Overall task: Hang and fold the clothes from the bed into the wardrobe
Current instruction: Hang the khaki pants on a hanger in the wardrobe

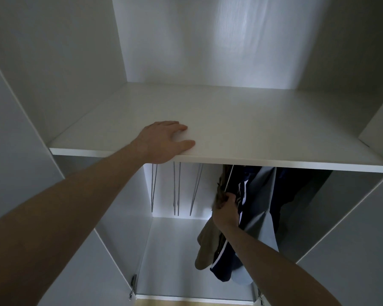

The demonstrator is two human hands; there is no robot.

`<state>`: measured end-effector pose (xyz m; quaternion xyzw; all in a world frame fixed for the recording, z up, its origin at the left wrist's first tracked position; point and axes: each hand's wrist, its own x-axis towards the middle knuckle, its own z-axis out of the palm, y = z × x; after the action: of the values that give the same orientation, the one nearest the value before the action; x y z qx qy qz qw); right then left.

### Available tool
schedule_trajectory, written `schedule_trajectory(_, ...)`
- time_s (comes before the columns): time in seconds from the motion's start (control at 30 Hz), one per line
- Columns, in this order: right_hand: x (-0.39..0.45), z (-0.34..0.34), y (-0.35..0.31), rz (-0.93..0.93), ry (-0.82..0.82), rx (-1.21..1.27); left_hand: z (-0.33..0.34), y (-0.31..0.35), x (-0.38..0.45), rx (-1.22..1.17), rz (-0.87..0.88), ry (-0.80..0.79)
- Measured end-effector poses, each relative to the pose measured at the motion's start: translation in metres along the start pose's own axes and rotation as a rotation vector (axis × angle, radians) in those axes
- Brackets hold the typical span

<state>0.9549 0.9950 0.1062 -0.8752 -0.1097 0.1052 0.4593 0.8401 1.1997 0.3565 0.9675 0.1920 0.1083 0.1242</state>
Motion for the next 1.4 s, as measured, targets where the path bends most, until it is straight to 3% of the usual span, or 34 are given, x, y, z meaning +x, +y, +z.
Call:
schedule_trajectory(0.23, -0.005, 0.002, -0.001, -0.128, 0.017, -0.094, -0.001, -0.001, -0.001, 0.017, 0.011, 0.006)
schedule_trajectory(0.47, 0.005, -0.013, 0.003, -0.060, -0.061, -0.362, -0.002, -0.002, 0.000, -0.004, 0.007, 0.005)
schedule_trajectory(0.6, -0.002, -0.017, 0.011, -0.023, 0.063, -0.105, 0.000, -0.005, 0.003, 0.012, 0.007, 0.007)
schedule_trajectory(0.73, 0.000, -0.014, 0.011, 0.215, 0.221, 0.198, 0.000, -0.003, 0.003, -0.001, 0.003, 0.008)
schedule_trajectory(0.9, 0.016, -0.014, 0.012, 0.326, 0.223, 0.158, 0.000, -0.001, 0.001, -0.023, 0.004, 0.011)
schedule_trajectory(1.1, 0.021, -0.038, 0.027, 0.032, 0.048, -0.172, 0.002, -0.004, 0.003, -0.027, 0.020, 0.028)
schedule_trajectory(1.4, 0.048, -0.080, 0.020, -0.178, 0.077, -0.353, 0.003, -0.004, 0.003, -0.012, 0.029, 0.028)
